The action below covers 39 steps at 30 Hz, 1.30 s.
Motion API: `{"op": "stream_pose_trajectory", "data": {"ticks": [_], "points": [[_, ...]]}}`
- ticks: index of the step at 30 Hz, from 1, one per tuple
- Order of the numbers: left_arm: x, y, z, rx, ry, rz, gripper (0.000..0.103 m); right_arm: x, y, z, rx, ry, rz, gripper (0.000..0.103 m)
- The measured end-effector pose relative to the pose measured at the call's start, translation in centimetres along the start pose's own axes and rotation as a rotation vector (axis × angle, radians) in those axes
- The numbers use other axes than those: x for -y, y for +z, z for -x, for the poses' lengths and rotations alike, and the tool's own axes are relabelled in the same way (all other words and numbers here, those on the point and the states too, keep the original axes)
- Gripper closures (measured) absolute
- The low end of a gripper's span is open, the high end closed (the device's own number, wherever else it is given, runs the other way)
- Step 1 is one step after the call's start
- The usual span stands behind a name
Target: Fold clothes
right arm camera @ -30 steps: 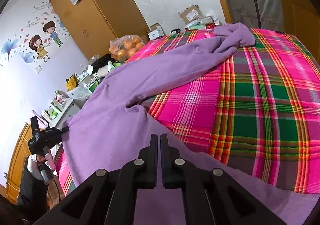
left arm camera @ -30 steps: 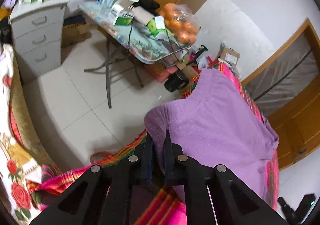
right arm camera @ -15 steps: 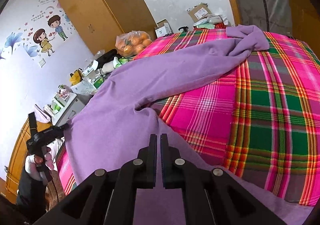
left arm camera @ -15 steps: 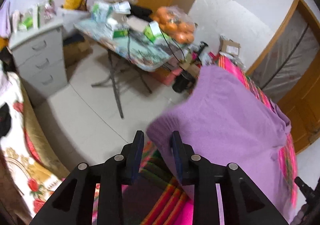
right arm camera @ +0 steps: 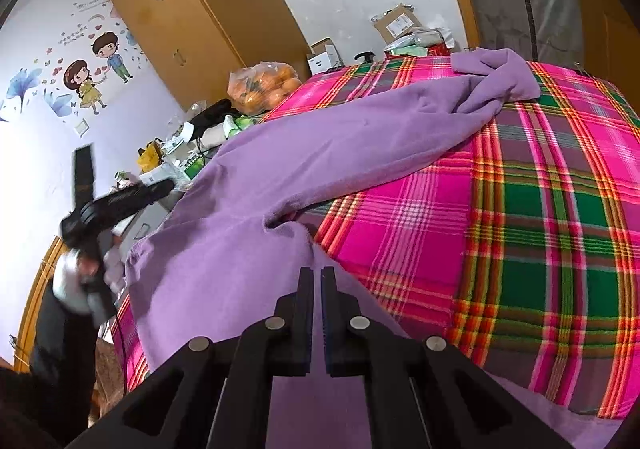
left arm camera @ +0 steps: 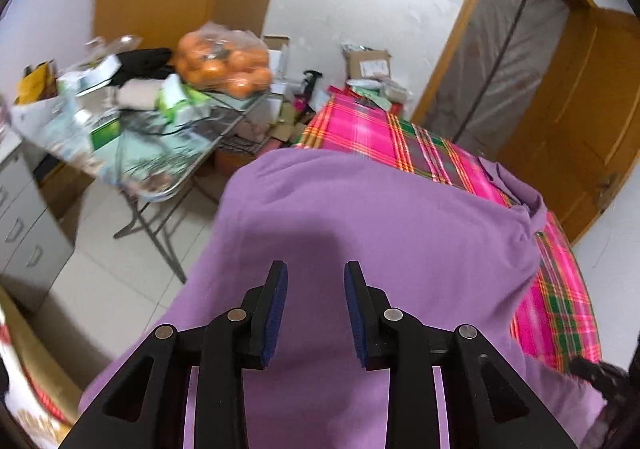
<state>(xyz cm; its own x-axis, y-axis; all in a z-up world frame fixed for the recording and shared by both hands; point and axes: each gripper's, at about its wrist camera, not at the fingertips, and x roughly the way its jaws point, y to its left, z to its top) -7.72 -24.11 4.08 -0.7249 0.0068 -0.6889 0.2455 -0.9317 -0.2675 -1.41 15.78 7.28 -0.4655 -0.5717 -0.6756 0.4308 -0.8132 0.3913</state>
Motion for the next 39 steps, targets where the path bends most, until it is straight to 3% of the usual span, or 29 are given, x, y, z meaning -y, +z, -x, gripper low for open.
{"op": "stream_pose_trajectory", "data": {"ticks": [7,9,13,15,19,23,30,39], "points": [[-0.2,2.7,-7.9,-0.11,0.058,0.012,0.073,1.4,1.5,0.4,0.033,-0.022,-0.041,0.099],[-0.2,2.9,-8.1,-0.089,0.067,-0.009,0.072,1.8,1.7,0.6,0.04,-0.03,-0.05,0.099],[0.2,3.1,-6.8,-0.094,0.054,0.013,0.072,3.1,2.5,1.5,0.064,-0.047,-0.086,0.099],[1.1,2.6,-4.7,-0.056,0.009,0.007,0.072,3.9,3.0,2.0,0.081,-0.056,-0.115,0.097],[4.0,0.7,-0.8,-0.015,-0.083,-0.028,0.072,6.1,4.5,3.2,0.119,-0.083,-0.194,0.082],[7.1,-2.1,1.8,-0.005,-0.136,-0.099,0.072,8.0,5.8,3.2,0.108,-0.126,-0.237,0.081],[10.4,-6.6,2.7,-0.038,-0.118,-0.203,0.072,11.6,8.3,0.5,0.044,-0.162,-0.288,0.081],[10.6,-8.9,0.7,-0.097,-0.08,-0.22,0.072,15.7,12.6,-5.5,0.01,-0.151,-0.388,0.081]]}}
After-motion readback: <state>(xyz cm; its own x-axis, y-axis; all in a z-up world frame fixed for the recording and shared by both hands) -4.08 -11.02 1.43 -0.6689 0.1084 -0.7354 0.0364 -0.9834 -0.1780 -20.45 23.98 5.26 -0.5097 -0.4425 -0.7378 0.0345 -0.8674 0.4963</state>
